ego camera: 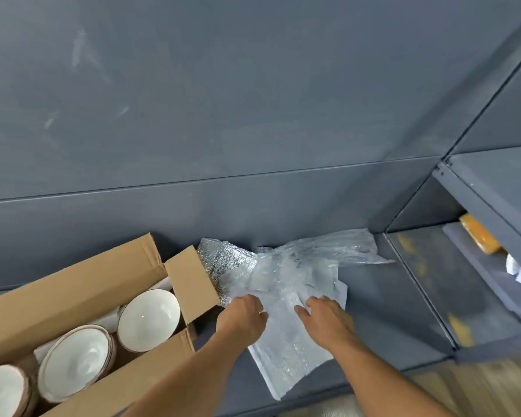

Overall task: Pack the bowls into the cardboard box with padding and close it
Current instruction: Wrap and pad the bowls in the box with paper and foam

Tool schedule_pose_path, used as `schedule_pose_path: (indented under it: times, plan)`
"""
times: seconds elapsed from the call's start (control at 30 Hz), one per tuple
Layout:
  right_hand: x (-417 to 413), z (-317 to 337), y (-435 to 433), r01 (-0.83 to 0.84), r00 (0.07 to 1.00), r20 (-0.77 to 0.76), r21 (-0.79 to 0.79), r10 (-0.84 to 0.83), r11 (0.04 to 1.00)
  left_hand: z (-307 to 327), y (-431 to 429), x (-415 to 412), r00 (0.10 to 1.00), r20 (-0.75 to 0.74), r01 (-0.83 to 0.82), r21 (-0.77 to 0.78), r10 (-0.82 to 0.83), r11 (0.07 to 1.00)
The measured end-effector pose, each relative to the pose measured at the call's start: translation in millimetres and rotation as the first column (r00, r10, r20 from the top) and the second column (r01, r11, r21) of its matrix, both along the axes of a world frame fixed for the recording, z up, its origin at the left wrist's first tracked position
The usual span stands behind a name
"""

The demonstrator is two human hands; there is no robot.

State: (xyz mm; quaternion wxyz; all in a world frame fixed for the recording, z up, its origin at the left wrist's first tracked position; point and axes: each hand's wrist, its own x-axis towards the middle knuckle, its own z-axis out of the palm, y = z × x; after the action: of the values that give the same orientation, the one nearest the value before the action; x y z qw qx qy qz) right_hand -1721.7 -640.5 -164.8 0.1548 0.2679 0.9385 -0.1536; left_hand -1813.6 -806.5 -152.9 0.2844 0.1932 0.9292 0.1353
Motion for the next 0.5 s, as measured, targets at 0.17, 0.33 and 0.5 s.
schedule_pose_path:
  times: [0.17, 0.33, 0.5]
  plan:
    - [17, -19, 18, 0.105, 0.991, 0.086, -0.066, -0.099, 0.992, -19, 12, 8, 0.998, 0.043, -0.046, -0.051, 0.049, 0.998]
    - [23, -43, 24, 0.17, 0.982, 0.113, -0.157, -0.153, 0.973, -30, 20, 15, 0.992, 0.102, -0.068, -0.072, 0.075, 0.995]
    - [20, -50, 21, 0.196, 0.978, 0.119, -0.225, -0.173, 0.954, -35, 20, 18, 0.983, 0.144, -0.104, -0.086, 0.116, 0.991]
